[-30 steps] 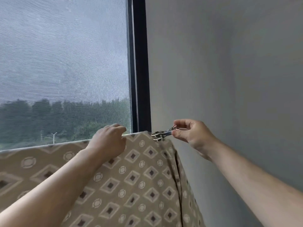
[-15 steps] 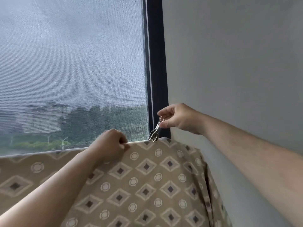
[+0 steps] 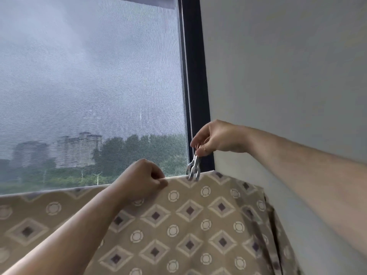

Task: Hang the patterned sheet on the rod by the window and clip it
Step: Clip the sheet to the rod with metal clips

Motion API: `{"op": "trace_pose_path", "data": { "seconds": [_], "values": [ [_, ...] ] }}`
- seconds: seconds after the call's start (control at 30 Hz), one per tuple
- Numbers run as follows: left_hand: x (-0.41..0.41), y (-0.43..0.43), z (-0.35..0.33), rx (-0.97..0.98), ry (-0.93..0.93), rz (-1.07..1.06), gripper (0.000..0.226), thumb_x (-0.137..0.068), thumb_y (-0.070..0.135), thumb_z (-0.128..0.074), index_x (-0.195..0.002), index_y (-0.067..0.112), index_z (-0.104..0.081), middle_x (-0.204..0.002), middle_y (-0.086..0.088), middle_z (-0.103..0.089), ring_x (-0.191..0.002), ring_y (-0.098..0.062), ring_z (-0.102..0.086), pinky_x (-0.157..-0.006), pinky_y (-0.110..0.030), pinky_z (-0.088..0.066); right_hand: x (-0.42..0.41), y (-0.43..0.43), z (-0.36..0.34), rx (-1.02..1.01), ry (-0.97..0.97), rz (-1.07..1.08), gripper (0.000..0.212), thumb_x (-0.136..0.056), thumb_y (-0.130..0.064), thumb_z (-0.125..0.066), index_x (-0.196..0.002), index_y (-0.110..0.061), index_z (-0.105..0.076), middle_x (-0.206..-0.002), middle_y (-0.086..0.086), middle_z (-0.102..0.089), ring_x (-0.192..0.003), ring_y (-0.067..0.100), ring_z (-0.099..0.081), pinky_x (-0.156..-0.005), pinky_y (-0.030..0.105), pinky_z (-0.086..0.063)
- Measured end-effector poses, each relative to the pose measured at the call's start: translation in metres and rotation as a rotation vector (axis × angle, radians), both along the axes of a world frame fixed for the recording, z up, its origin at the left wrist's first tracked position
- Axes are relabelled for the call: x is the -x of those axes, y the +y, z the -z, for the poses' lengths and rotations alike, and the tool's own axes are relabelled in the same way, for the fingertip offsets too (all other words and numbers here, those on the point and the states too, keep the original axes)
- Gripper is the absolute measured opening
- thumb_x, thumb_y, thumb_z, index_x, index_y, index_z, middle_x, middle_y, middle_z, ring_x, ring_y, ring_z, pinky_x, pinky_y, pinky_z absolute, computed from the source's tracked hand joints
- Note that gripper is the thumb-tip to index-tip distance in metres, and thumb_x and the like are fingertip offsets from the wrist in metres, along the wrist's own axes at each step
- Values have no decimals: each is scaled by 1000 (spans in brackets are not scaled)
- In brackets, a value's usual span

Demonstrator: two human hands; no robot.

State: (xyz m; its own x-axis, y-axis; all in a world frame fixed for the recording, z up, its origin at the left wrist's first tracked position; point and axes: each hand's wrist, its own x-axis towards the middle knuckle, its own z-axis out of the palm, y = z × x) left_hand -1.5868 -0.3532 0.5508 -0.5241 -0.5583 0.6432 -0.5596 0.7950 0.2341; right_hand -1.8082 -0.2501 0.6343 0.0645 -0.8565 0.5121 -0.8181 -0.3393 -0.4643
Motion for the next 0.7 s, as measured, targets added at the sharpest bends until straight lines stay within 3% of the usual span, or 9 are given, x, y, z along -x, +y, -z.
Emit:
{"op": "trace_pose_path", "data": {
  "seconds": [0.13, 0.33, 0.47, 0.53, 0.63, 0.7],
  "values": [
    [1, 6, -1, 12, 10, -3, 11, -81, 34, -71, -71, 30, -74, -67, 20, -69, -65, 4, -64, -63, -17, -44, -7, -3, -4, -94, 110, 22, 24, -79, -8, -79, -103, -10, -75, -91, 6, -71, -72, 5, -66, -61, 10, -49],
    [-1, 11, -2, 16, 5, -20, 10, -81, 35, -70, -77, 29, -76, -70, 18, -71, -68, 3, -65, -70, -23, -52, -17, -11, -1, -200, 209, 52, 32, -80, -12, -80, -111, -14, -73, -93, -4, -72, -80, 5, -67, -61, 8, -48],
    [-3, 12, 0, 29, 9, -38, 11, -82, 34, -69, -78, 27, -76, -71, 16, -71, -69, 1, -65, -70, -25, -53, -17, -12, 5, -220, 147, -9, 46, -81, -14, -78, -125, -15, -63, -102, 6, -65, -91, 12, -64, -78, 19, -55],
    [-2, 11, 2, 37, 7, -49, 13, -85, 34, -67, -78, 26, -75, -71, 14, -71, -69, 0, -65, -70, -26, -54, -15, -13, 11, -180, 100, -36, 49, -83, -24, -77, -129, -17, -58, -116, 8, -64, -105, 14, -64, -91, 26, -55],
    [1, 5, 9, 88, 15, -92, 19, -87, 37, -63, -74, 26, -71, -74, 12, -68, -70, -3, -62, -69, -29, -51, -14, -10, 21, -41, -57, -98, 30, -89, -46, -65, -114, -30, -60, -123, -7, -60, -117, 9, -56, -104, 36, -47],
    [5, 1, 15, 161, -7, -139, 21, -91, 39, -58, -77, 26, -67, -82, 14, -62, -76, -3, -58, -71, -28, -46, -14, -9, 31, 47, -165, -129, 15, -95, -40, -59, -104, -30, -63, -117, -10, -63, -114, 6, -56, -104, 38, -46]
  ]
}}
